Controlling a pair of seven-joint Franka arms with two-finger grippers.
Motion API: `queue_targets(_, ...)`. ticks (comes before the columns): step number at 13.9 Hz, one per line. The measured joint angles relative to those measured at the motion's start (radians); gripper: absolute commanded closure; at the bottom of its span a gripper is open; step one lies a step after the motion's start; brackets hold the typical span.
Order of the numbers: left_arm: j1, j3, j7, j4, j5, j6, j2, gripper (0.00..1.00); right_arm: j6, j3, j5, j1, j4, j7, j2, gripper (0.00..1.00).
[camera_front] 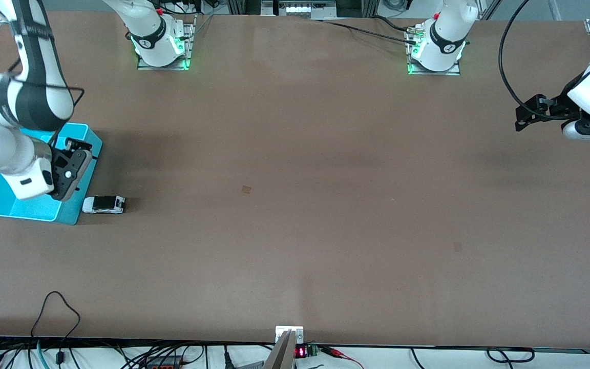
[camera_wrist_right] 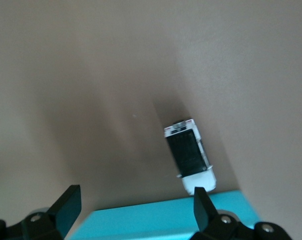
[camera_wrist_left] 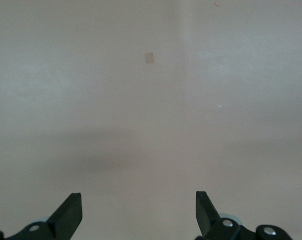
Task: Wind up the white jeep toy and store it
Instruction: 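Reach the right gripper to the jeep and grasp it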
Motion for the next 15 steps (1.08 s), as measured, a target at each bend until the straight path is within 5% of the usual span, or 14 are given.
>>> queue_targets(8,0.003,0.009,-0.006,0.014,0.002,-0.088,-0.010,0.00,0.259,-0.002,0.005,-0.075,-0.006,-0.214,0.201,0.00)
queue_targets(15,0.003,0.009,-0.006,-0.002,0.002,-0.087,-0.010,0.00,0.385,0.002,0.065,-0.079,-0.060,-0.302,0.241,0.00)
